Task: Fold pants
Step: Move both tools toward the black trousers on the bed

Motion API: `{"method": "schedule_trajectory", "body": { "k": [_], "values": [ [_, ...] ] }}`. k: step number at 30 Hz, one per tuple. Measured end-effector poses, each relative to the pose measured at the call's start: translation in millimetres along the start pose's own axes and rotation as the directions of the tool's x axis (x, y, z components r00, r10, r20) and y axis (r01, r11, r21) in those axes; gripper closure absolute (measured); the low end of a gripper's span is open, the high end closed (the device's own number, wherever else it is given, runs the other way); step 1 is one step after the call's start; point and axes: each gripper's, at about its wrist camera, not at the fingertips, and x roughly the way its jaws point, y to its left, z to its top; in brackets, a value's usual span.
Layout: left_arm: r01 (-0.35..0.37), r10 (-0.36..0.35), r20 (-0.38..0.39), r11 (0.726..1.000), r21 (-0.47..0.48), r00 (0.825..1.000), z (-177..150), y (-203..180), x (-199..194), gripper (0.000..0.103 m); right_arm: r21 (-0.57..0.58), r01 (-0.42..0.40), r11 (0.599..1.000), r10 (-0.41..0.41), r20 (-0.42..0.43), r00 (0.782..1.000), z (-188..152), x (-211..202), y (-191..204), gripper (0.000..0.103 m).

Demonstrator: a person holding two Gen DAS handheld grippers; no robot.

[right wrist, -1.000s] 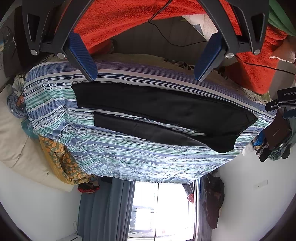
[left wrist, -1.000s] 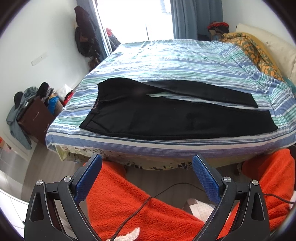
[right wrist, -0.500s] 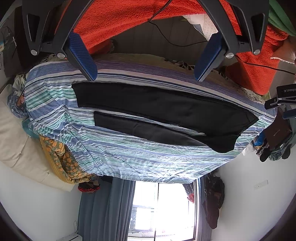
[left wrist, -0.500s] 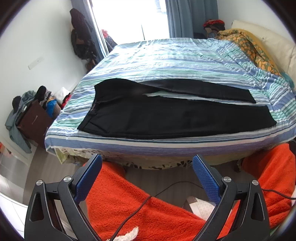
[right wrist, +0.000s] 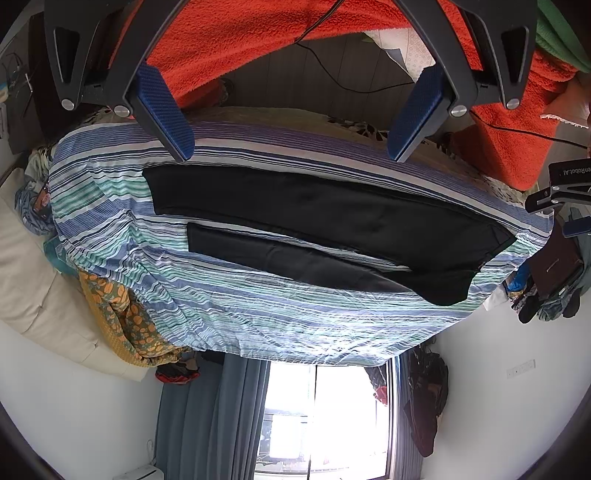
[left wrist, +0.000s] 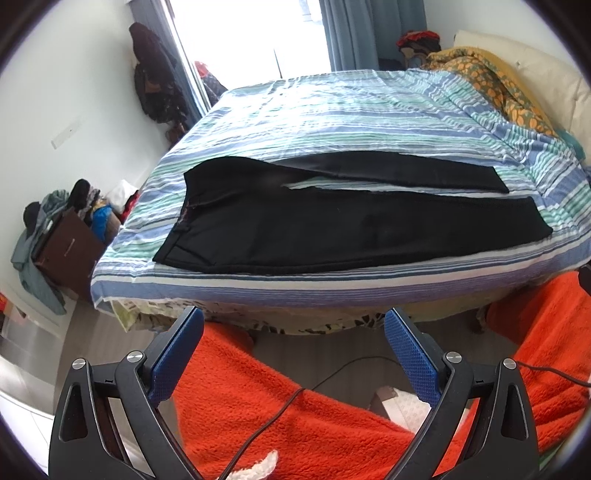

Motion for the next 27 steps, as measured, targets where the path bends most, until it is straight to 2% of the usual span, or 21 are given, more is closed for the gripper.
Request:
{"method": "schedule_trajectory", "body": {
  "k": [15, 22, 25, 27],
  "values": [
    [0.011, -0.011, -0.001, 1.0, 0.004, 1.0, -3, -1, 1, 0.004, -0.003, 0.001, 1.0, -0.001, -0.01, 1.0, -2, 4, 3, 0.0],
    [0.153, -0.152, 0.052, 0.988, -0.03, 0.987, 8, 6, -6, 0.004, -0.011, -0.005, 1.0, 0.005, -0.001, 1.0, -4, 3, 3, 0.0],
    [0.206, -0.206, 0.025, 0.979, -0.006, 0.978, 22, 7, 4, 0.004, 0.005, -0.021, 1.0, 0.021, -0.006, 1.0, -3, 4, -2, 0.0],
    [0.218, -0.218, -0.006, 0.976, 0.024, 0.976, 36, 5, 13, 0.004, 0.017, -0.036, 0.999, 0.036, -0.005, 0.999, -2, 5, -7, 0.0]
  ]
}}
